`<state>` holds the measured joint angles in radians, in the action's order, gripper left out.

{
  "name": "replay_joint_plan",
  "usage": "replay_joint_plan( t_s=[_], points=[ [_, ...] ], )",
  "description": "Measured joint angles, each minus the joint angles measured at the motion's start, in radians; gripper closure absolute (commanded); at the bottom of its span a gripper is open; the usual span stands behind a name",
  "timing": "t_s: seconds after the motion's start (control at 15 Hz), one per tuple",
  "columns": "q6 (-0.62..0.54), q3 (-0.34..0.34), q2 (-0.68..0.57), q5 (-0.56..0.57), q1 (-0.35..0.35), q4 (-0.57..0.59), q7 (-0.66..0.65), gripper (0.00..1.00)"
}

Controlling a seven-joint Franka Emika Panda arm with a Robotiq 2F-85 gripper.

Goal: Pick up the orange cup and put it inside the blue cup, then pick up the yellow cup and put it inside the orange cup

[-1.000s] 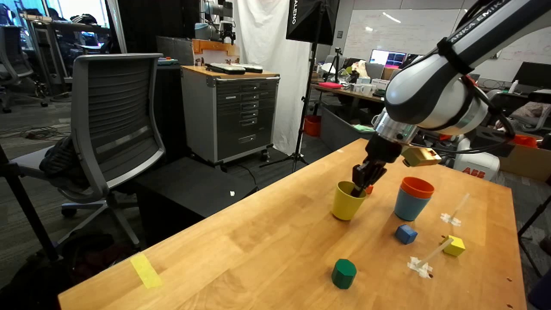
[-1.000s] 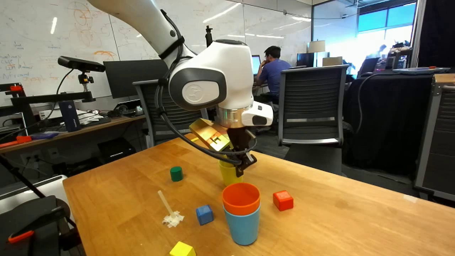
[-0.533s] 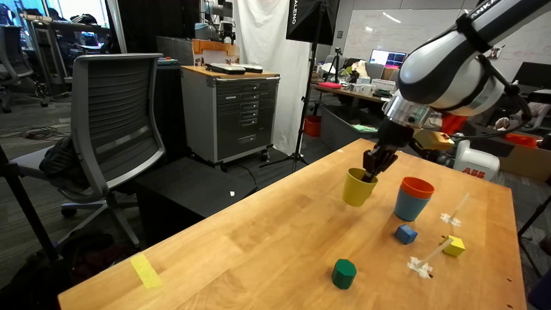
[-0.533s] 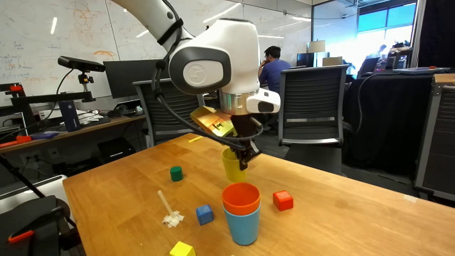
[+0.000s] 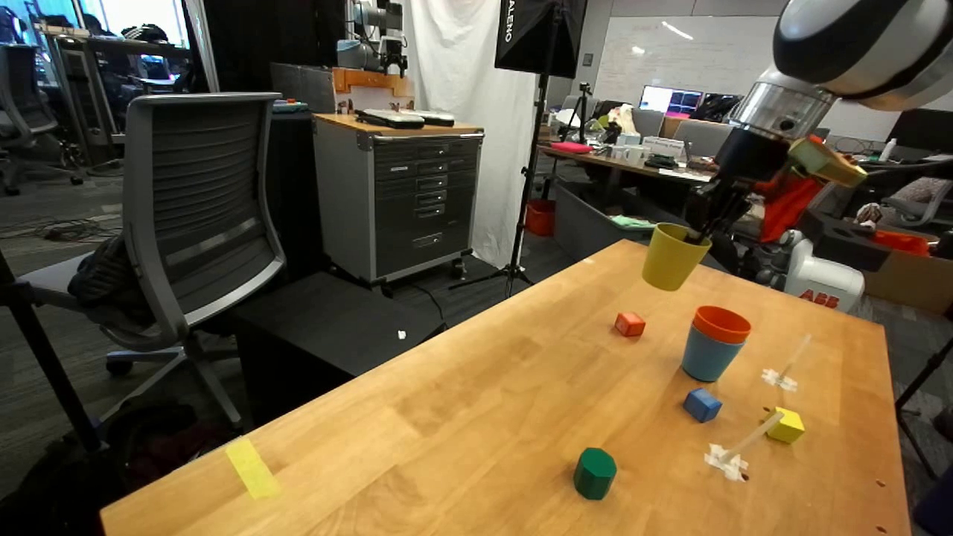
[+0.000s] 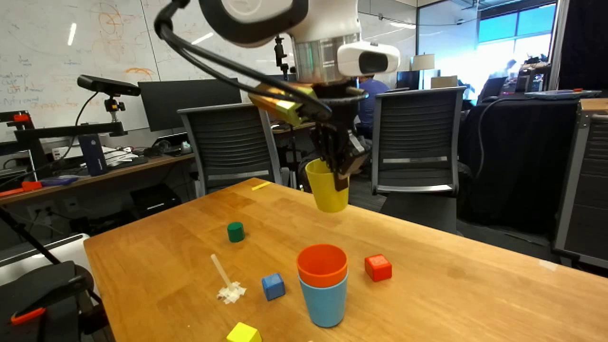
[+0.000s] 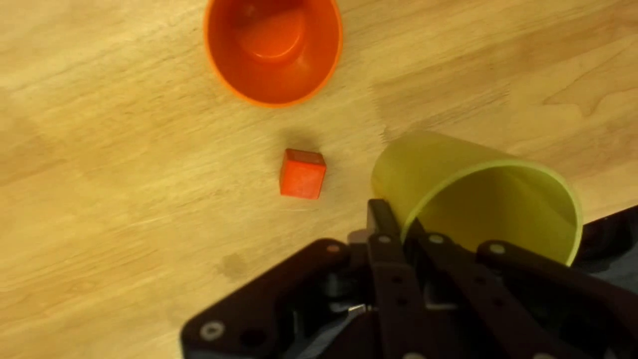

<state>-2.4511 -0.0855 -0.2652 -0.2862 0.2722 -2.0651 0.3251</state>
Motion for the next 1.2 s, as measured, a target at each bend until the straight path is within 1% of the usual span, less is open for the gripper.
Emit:
replay_joint_plan(
  t_s=[0.33, 0.67, 0.87, 1.2],
  points=[
    [0.008, -0.058, 0.093, 0.027, 0.002, -0.066, -0.001, 0.95],
    [0.008, -0.108, 0.114, 0.075, 0.004, -0.116, -0.009, 0.95],
    [0.011, -0.123, 0.114, 0.095, 0.004, -0.139, -0.011, 0.95],
    [0.016, -0.125, 0.111, 0.103, 0.004, -0.163, -0.011, 0.95]
  ],
)
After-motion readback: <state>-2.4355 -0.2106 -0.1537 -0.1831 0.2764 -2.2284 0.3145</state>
